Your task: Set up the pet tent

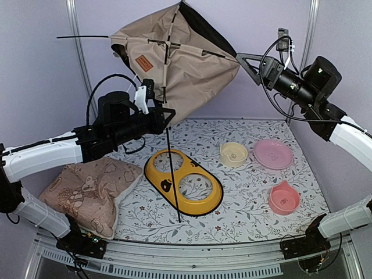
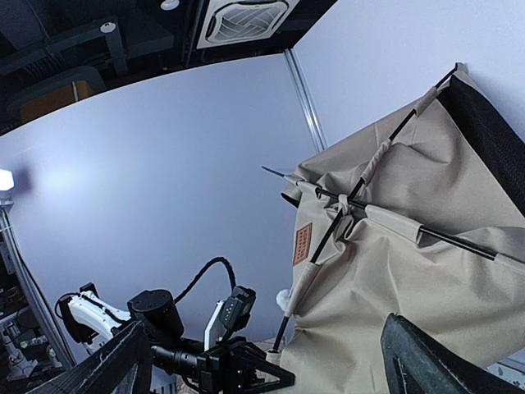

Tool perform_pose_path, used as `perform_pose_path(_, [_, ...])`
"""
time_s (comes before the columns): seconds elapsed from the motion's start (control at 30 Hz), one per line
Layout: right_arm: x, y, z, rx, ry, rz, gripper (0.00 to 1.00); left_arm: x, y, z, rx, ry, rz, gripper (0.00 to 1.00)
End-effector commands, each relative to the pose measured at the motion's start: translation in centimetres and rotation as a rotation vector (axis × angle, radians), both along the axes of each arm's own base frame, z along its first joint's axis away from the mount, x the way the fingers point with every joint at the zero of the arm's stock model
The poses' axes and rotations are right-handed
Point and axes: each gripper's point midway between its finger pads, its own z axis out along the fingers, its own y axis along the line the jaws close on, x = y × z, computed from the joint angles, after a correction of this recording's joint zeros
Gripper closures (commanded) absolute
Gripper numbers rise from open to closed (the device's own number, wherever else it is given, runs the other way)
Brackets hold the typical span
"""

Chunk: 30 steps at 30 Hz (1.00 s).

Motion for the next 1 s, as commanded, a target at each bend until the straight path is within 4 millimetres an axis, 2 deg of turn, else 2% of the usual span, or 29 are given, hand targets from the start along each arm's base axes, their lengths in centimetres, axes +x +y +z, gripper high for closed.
perform_pose_path(0.0, [-2.5, 3.8, -0.8, -0.059, -0.046, 0.041, 0.01, -0.4, 1.4, 5.2, -0.153, -0.072, 0.074, 1.00])
perform_pose_path(0.1, [-2.3, 6.7, -5.1, -0.181, -0.014, 0.029, 0.06, -0.1, 1.6, 5.1, -0.151, -0.044, 0.103, 1.00])
perform_pose_path(0.23, [-2.1, 8.9, -11.9, -0.290, 0.097, 0.043, 0.14, 0.3, 1.4, 5.5, -0.135, -0.036, 0.111, 1.00])
perform_pose_path(0.33, [-3.0, 10.6, -17.0, -0.386, 0.169, 0.054, 0.18, 0.7, 1.2, 6.1, -0.127, -0.035, 0.121, 1.00])
perform_pose_path(0.47, [-4.7, 12.0, -22.4, -0.448, 0.270, 0.090, 0.25, 1.3, 1.0, 6.0, -0.123, -0.016, 0.143, 1.00])
perform_pose_path(0.77, [-9.7, 13.5, -30.7, -0.553, 0.412, 0.154, 0.29, 2.1, 0.8, 5.3, -0.147, 0.019, 0.182, 1.00])
perform_pose_path(0.97, [-9.8, 13.0, -35.1, -0.629, 0.484, 0.130, 0.36, 2.3, 0.3, 5.3, -0.152, 0.022, 0.168, 1.00])
